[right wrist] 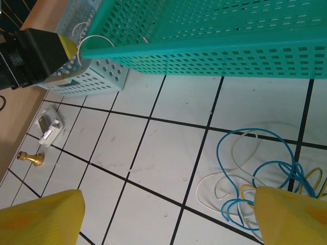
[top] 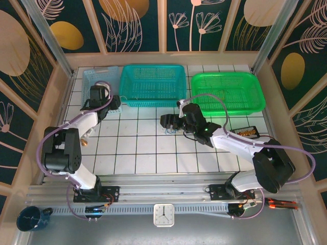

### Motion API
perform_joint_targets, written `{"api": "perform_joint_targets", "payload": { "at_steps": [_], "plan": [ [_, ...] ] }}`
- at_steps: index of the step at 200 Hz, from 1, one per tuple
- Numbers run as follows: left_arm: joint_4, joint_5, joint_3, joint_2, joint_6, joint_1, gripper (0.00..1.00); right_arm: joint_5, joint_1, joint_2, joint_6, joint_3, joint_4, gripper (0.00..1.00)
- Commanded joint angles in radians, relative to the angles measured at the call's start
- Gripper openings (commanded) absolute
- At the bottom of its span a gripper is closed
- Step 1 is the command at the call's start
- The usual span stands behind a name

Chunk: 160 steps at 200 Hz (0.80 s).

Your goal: Untangle the cables

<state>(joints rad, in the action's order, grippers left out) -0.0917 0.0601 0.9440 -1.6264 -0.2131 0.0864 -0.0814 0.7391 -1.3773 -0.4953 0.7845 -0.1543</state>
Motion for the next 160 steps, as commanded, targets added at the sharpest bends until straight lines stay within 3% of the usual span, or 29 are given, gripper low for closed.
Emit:
{"api": "perform_joint_targets", "payload": {
  "at_steps": [1,78,160],
  "plan": [
    [0.044,-0.012,0.022,-0.025,0.049,0.005,0.45,-0.018,-0.009,0.003,0.001,-0.005,-0.041,0.86],
    [0.027,0.037,0.041,-0.044,0.06,0.006,0.41,-0.031,-0.024,-0.001,-0.003,-0.021,-0.062,0.86],
    [0.0,0.056,0.041,-0.064,0.06,0.005,0.19,-0.038,-0.035,0.0,-0.009,-0.04,-0.071,0.86]
  ]
}}
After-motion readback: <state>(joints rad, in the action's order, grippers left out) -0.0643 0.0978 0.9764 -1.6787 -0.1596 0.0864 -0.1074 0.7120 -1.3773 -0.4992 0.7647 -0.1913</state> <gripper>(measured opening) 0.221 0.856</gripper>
